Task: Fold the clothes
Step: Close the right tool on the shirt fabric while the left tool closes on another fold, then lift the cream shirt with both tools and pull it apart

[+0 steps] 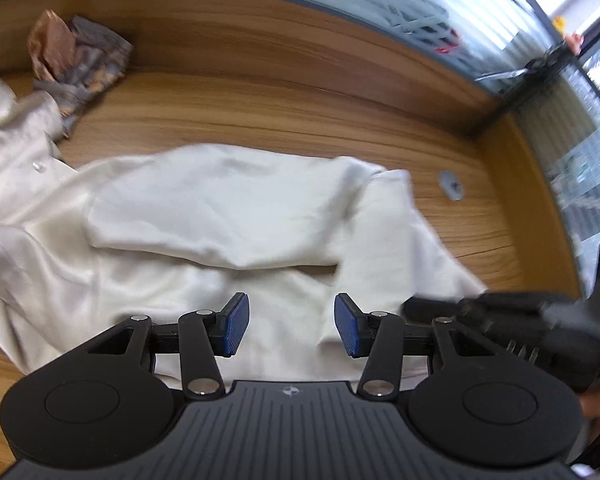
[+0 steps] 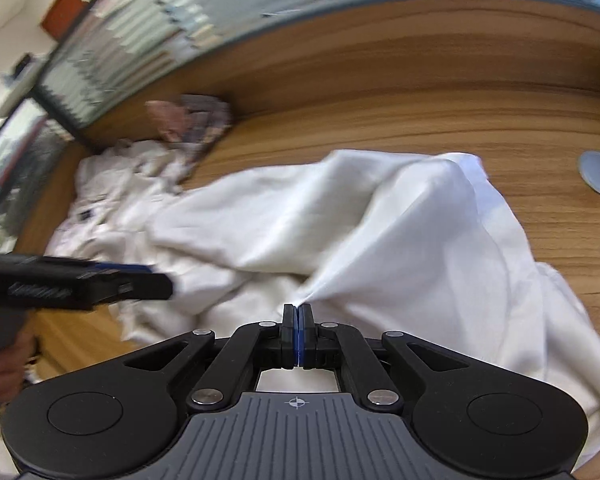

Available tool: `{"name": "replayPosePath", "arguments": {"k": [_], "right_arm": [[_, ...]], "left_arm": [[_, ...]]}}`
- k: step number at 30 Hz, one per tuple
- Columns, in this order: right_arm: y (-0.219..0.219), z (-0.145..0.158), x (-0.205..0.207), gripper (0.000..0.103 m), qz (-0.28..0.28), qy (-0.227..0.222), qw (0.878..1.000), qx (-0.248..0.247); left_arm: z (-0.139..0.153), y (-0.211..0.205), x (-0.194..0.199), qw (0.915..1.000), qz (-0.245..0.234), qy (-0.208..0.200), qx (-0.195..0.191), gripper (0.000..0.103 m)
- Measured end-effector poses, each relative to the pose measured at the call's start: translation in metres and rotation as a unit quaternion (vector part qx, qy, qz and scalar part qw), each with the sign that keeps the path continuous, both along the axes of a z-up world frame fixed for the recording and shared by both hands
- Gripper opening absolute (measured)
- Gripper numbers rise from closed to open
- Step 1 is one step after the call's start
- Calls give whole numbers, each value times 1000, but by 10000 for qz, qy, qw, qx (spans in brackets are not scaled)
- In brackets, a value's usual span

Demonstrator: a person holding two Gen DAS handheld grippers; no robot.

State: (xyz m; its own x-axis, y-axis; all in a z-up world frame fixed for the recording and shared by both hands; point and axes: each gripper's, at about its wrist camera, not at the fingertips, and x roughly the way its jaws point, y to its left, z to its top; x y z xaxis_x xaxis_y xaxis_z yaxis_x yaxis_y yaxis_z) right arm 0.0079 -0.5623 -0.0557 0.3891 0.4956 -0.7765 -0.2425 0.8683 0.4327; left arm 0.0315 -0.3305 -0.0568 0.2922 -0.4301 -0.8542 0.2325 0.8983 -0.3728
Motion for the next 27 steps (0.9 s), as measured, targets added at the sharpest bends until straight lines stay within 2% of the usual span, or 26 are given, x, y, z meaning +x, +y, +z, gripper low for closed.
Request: {"name": "replayPosePath", "arguments": {"k": [3,5,14,23,24,25,26,27], "right_arm": [[13,11,-10,3,315,-76,9994,111],[21,16,-15,3,518,-91,9984,202],[53,27,-33,3,1350,-178,9902,304],[70,34,-34,3,1785,-235,9830,351],[71,35,-33,2,1810,-244,9826,351],[72,36,-32,2,1833,-241,9821,352],[73,36,-31,2,1847,-235,9819,356],[73,37,-30,2,1856,-227,9817,360]], "left_arm": [[5,-13,1,9992,-71,189,-332,53],[4,-24,3,9987,-186,278,-396,53],[-19,-61,10,9968,-590,539,29,53],[-29,-88,24,9930,-965,469,486,52],[-31,-89,25,9923,-1007,472,546,49],[-32,-89,25,9919,-1023,465,594,42],[-33,-86,24,9921,-1001,440,622,14],[-33,-83,23,9922,-979,415,649,1]]}}
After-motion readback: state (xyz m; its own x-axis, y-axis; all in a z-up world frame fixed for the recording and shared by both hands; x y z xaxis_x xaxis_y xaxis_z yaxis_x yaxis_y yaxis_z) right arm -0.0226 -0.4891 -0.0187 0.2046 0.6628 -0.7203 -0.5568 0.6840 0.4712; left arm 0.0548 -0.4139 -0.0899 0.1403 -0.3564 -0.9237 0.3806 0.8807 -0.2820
